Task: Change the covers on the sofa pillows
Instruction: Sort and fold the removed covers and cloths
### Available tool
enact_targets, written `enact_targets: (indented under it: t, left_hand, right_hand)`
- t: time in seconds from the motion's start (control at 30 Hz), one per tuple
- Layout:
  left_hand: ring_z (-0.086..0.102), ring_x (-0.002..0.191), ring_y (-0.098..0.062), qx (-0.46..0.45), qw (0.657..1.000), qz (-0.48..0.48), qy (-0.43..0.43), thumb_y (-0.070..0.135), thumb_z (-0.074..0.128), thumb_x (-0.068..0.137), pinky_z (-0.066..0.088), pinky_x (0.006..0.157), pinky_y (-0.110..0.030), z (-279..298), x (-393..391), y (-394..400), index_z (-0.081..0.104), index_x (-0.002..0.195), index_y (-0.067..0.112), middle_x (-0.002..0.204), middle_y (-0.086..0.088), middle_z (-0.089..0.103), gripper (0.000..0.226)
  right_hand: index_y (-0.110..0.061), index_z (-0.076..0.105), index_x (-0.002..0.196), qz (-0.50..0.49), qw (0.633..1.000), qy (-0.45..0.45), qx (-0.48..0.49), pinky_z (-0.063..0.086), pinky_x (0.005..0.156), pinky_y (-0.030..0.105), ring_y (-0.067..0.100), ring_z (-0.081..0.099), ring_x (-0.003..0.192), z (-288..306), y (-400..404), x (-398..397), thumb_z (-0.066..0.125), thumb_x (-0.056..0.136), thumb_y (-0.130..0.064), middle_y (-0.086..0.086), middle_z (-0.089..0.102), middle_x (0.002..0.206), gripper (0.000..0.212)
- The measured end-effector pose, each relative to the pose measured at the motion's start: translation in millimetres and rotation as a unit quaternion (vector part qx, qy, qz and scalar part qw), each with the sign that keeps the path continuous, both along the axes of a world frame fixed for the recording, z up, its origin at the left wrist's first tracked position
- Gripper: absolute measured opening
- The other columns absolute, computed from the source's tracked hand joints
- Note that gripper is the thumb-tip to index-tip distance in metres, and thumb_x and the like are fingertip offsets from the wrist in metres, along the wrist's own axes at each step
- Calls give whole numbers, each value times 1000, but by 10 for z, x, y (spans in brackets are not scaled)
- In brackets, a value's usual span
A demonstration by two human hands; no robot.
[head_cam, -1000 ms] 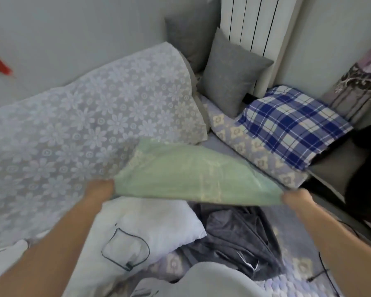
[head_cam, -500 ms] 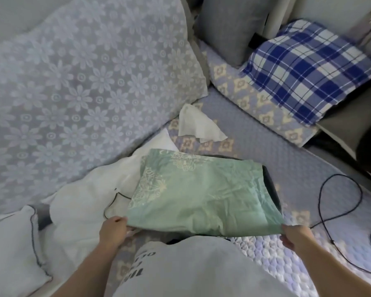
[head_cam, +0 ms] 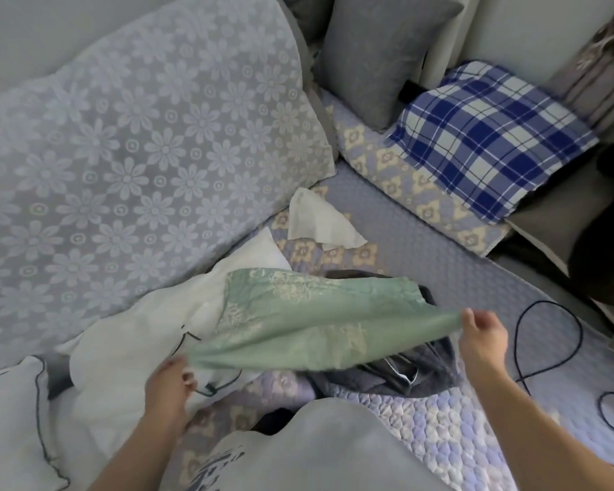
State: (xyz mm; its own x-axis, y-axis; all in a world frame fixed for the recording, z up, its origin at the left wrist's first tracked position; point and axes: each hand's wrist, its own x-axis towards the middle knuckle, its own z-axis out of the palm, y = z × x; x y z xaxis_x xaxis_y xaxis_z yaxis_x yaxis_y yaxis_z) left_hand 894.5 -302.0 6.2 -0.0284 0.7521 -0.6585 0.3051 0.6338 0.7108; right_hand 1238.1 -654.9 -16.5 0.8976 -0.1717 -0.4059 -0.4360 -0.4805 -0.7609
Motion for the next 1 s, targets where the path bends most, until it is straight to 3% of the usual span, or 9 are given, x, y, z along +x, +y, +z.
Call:
enact_targets:
  t: [0.1, 0.33, 0.43, 0.53, 0.63, 0.77, 0.87, 0.93, 1.0]
  left_hand:
    - [54, 62, -16, 35, 994, 56, -92, 11, 54, 102, 49, 45, -18, 410, 536, 465, 56, 89, 16, 86, -8, 57, 14]
    - [56, 64, -17, 135, 955, 77, -253, 8, 50, 96, 53, 58, -23, 1593, 1450, 1036, 56, 88, 9, 80, -7, 56, 9]
    - [54, 61, -15, 184, 969, 77, -146, 16, 51, 92, 50, 58, -28, 1598, 1374, 980, 55, 80, 15, 77, -3, 56, 13]
    - [52, 62, -21, 203, 978, 24, 36, 21, 48, 89, 45, 63, -35, 1202, 1032, 814, 59, 76, 7, 71, -5, 53, 22]
    - [62, 73, -32, 153, 975, -43, 153, 25, 56, 86, 54, 77, -43, 639, 590, 504, 62, 76, -5, 70, -15, 60, 33]
    - [62, 64, -31, 33, 974, -110, 198, 19, 72, 55, 53, 67, -41, -106, -12, 160, 64, 77, -3, 68, -18, 63, 33]
    - [69, 86, -37, -28, 959, -147, 241, 7, 83, 56, 58, 87, -55, -746, -500, 156, 62, 89, 10, 94, -21, 68, 40]
    - [69, 86, -37, -73, 956, -142, 245, -7, 81, 61, 57, 88, -58, -742, -561, 105, 61, 90, 5, 95, -25, 67, 38]
    - [63, 77, -35, -124, 962, -99, 220, -18, 71, 74, 57, 78, -51, -470, -461, -3, 61, 89, -5, 87, -26, 63, 23]
  right_hand:
    - [-18, 62, 97, 19, 997, -75, -15, 50, 80, 42, 32, 60, 92, 445, 271, 487, 55, 100, -30, 7, 63, 96, 15]
    - [-22, 64, 102, -13, 990, -107, 88, 58, 73, 37, 23, 64, 89, 1360, 662, 1128, 53, 102, -31, -2, 62, 96, 14]
    - [-18, 64, 104, -10, 988, -88, 123, 56, 63, 28, 15, 64, 81, 1331, 588, 1022, 54, 102, -28, -1, 62, 94, 14]
    - [-14, 69, 105, 2, 996, -57, 71, 60, 70, 36, 18, 68, 73, 863, 347, 782, 61, 99, -24, 4, 68, 91, 14]
    - [-14, 75, 98, 16, 1000, 13, -2, 59, 84, 48, 31, 70, 79, 226, 62, 458, 66, 89, -20, 10, 72, 87, 14]
    - [-5, 74, 96, 11, 986, 145, -78, 57, 84, 46, 38, 69, 87, -387, -276, 20, 71, 79, -13, 16, 70, 87, 20]
    - [14, 61, 96, -20, 959, 275, -62, 57, 57, 39, 37, 63, 72, -662, -449, -194, 73, 82, 0, 17, 59, 79, 23]
    - [9, 55, 98, -42, 929, 367, 12, 54, 37, 33, 26, 56, 68, -789, -530, -341, 65, 90, 8, 17, 54, 83, 13]
    - [-1, 52, 97, -61, 908, 412, 39, 52, 33, 32, 17, 50, 64, -823, -594, -455, 59, 94, 8, 12, 49, 75, 12]
